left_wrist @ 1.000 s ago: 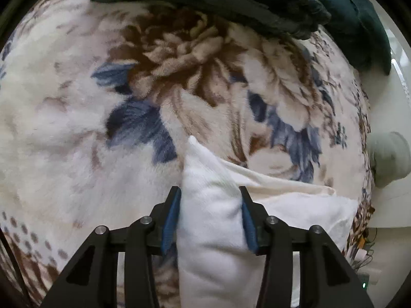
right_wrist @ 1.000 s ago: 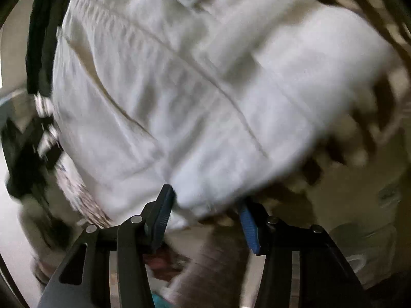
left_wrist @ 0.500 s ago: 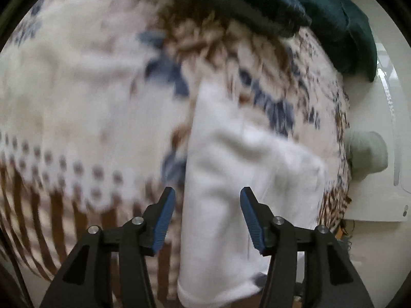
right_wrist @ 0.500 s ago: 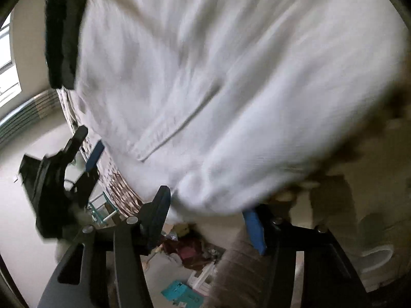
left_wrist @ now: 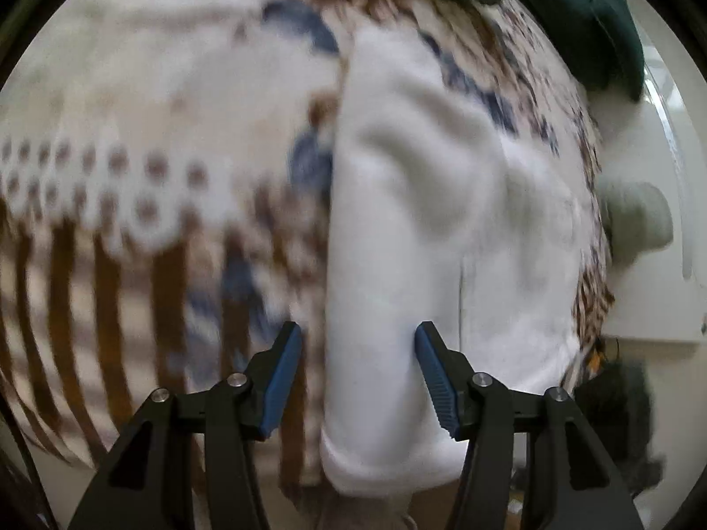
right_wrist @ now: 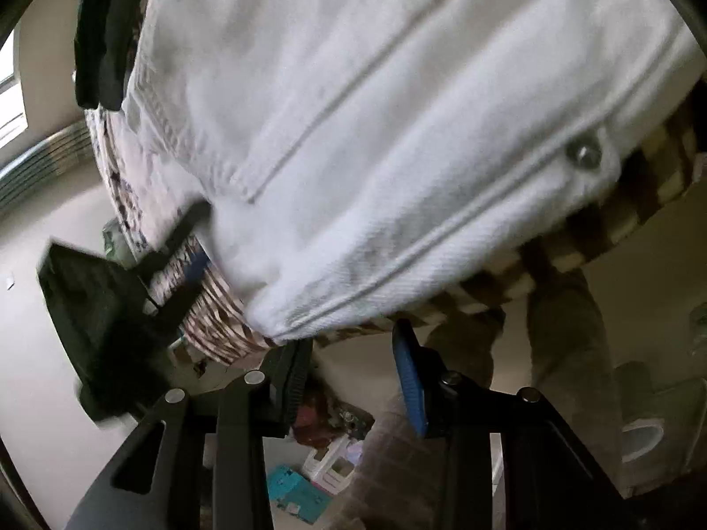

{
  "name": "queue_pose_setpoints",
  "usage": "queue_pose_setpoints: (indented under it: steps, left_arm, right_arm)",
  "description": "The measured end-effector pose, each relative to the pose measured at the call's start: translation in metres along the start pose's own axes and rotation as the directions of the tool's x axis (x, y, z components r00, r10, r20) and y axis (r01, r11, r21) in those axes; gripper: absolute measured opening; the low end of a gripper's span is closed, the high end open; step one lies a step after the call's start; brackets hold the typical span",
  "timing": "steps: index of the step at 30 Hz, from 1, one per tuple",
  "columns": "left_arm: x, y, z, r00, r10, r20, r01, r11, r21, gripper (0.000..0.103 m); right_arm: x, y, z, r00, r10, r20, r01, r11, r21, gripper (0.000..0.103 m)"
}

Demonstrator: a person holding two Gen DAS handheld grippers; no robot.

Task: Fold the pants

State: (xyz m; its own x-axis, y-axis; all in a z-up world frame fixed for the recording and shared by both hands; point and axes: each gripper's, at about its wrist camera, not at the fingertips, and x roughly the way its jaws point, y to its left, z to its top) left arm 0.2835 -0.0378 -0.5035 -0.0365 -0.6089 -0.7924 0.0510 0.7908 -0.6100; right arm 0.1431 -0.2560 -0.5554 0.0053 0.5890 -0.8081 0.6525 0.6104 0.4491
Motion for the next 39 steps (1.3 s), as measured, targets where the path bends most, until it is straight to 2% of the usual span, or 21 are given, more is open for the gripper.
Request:
queue_pose_setpoints:
  steps: [3,5,6,8,11,13,16,17,18,19,20,21,23,24,25,26,28,30,34,36,39]
  left_arm:
    - [0.006,-0.004,-0.031,1.000,-0.018,-0.022,0.018,1.000,0.020,0.048]
    - [0.005,-0.007,-0.046,1.000,-0.011,-0.020,0.012,0.999,0.042,0.045]
    - [0.004,-0.007,-0.053,1.000,0.004,-0.026,-0.002,0.999,0.050,0.044]
    - [0.006,-0.002,-0.066,0.999,-0.014,-0.051,0.015,1.000,0.021,0.043]
    - [0.003,0.005,-0.076,0.998,-0.019,-0.054,0.018,1.000,-0.016,0.043]
    - [-0.011,0.002,-0.076,1.000,-0.012,-0.016,0.011,1.000,-0.027,0.043]
    - [-0.033,-0.006,-0.071,0.997,0.032,0.065,-0.031,0.999,-0.013,0.043]
    - [-0.040,-0.008,-0.067,0.995,0.038,0.097,-0.038,0.999,-0.008,0.043]
    - [-0.044,-0.008,-0.064,0.993,0.041,0.114,-0.041,0.999,-0.004,0.043]
    - [-0.045,-0.009,-0.059,0.991,0.038,0.126,-0.039,0.999,0.000,0.043]
    - [-0.043,-0.010,-0.054,0.991,0.025,0.131,-0.026,1.000,0.006,0.043]
    - [-0.039,-0.006,-0.051,0.992,0.010,0.126,-0.011,1.000,0.010,0.043]
    - [-0.023,-0.006,-0.042,0.994,-0.046,0.099,0.045,0.999,0.013,0.043]
    - [-0.015,-0.006,-0.038,0.995,-0.058,0.084,0.056,0.998,0.023,0.043]
    - [-0.007,-0.007,-0.037,0.994,-0.082,0.069,0.080,0.996,0.035,0.041]
    - [-0.002,-0.008,-0.038,0.993,-0.103,0.061,0.101,0.994,0.044,0.040]
    - [-0.003,-0.017,-0.048,0.991,-0.118,0.060,0.111,0.987,0.112,0.036]
    - [-0.004,-0.021,-0.057,0.994,-0.103,0.043,0.096,0.985,0.142,0.035]
    - [-0.004,-0.004,-0.083,0.997,-0.075,-0.032,0.078,0.991,0.104,0.034]
    - [-0.005,0.001,-0.090,0.997,-0.061,-0.045,0.064,0.995,0.076,0.033]
    - [-0.030,0.004,-0.089,0.998,-0.063,0.020,0.063,0.998,0.019,0.037]
  right_arm:
    - [-0.019,0.029,0.002,0.993,-0.119,-0.014,0.117,0.991,-0.070,0.041]
    - [-0.041,0.050,0.000,0.986,-0.163,0.012,0.164,0.977,-0.134,0.042]
    - [-0.059,0.064,0.004,0.980,-0.192,0.040,0.197,0.964,-0.178,0.047]
    - [-0.073,0.088,0.010,0.974,-0.217,0.068,0.227,0.944,-0.239,0.051]
    - [-0.077,0.131,0.043,0.967,-0.243,0.082,0.257,0.911,-0.322,0.051]
    - [-0.066,0.163,0.066,0.951,-0.296,0.085,0.305,0.868,-0.391,0.056]
    - [-0.019,0.190,0.101,0.919,-0.388,0.065,0.371,0.801,-0.469,0.056]
    - [0.002,0.199,0.111,0.894,-0.444,0.055,0.415,0.778,-0.471,0.057]
    - [0.015,0.198,0.116,0.881,-0.471,0.051,0.439,0.771,-0.461,0.065]
    - [0.032,0.202,0.120,0.856,-0.515,0.046,0.474,0.745,-0.469,0.072]
    - [0.048,0.206,0.122,0.820,-0.569,0.059,0.518,0.695,-0.498,0.071]
    - [0.055,0.206,0.123,0.794,-0.603,0.083,0.553,0.658,-0.511,0.067]
    - [0.057,0.209,0.121,0.760,-0.638,0.126,0.593,0.600,-0.537,0.053]
    - [0.047,0.212,0.121,0.767,-0.626,0.141,0.590,0.601,-0.540,0.040]
    - [0.038,0.211,0.121,0.783,-0.608,0.133,0.572,0.619,-0.537,0.026]
    - [0.026,0.211,0.122,0.804,-0.584,0.112,0.545,0.648,-0.532,0.021]
    - [0.008,0.209,0.119,0.814,-0.571,0.108,0.533,0.660,-0.529,0.020]
    - [-0.002,0.208,0.116,0.819,-0.562,0.114,0.529,0.664,-0.528,0.020]
    - [-0.024,0.202,0.117,0.838,-0.532,0.123,0.514,0.693,-0.506,0.019]
    - [-0.037,0.193,0.119,0.848,-0.517,0.114,0.499,0.710,-0.496,0.019]
    - [-0.040,0.190,0.119,0.847,-0.520,0.115,0.500,0.703,-0.506,0.020]
